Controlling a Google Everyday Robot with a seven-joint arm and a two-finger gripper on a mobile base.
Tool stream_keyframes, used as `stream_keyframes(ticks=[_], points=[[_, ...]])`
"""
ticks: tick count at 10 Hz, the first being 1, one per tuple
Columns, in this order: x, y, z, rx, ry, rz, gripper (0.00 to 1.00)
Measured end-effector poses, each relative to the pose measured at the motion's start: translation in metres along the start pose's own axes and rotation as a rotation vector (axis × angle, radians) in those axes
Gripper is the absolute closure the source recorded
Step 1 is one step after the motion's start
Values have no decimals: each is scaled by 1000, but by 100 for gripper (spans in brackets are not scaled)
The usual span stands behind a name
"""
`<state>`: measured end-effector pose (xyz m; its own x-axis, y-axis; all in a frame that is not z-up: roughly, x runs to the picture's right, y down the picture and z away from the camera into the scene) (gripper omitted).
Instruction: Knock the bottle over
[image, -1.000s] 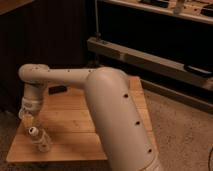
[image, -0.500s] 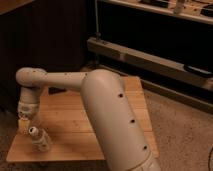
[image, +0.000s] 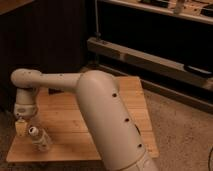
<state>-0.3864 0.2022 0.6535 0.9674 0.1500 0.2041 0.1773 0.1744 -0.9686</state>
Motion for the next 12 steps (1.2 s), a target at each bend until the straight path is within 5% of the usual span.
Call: stream_keyframes(ticks=[3,6,12], points=[[3,11,8,-12,39,-19,100],[10,5,0,7,7,-3,100],[17,12,4,16,9,-5,100]])
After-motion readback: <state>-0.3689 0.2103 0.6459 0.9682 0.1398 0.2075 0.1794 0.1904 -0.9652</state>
